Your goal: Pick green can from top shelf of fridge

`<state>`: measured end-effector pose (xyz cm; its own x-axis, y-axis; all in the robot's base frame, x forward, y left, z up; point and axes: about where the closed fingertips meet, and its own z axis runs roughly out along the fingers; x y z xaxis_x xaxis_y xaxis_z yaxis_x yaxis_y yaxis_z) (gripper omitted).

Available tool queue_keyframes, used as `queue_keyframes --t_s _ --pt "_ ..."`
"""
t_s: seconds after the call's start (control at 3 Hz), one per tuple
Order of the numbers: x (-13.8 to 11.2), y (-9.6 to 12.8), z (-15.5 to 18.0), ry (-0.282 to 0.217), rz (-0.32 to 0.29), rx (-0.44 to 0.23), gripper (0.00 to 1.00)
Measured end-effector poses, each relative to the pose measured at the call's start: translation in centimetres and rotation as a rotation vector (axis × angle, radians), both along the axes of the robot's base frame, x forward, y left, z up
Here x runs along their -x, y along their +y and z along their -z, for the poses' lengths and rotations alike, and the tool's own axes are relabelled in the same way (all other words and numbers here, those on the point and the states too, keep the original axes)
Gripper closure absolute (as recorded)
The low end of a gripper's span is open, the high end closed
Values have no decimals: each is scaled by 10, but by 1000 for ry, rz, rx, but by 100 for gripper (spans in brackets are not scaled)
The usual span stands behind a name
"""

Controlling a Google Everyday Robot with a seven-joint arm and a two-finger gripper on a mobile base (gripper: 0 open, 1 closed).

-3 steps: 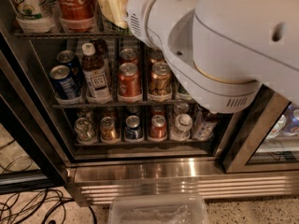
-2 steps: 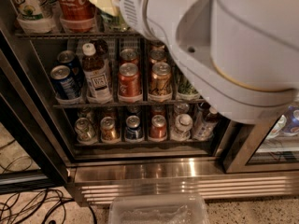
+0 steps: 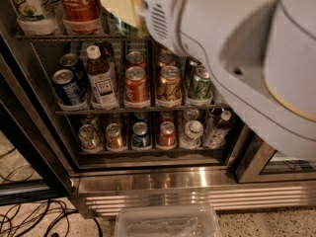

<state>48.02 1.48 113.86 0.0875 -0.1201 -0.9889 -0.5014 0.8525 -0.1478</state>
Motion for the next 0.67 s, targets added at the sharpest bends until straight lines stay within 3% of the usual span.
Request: queue_keyframes --t_s 0.33,0.67 --pt "13 13 -2 -5 -44 13 100" --pt "14 13 -3 -8 -44 13 100"
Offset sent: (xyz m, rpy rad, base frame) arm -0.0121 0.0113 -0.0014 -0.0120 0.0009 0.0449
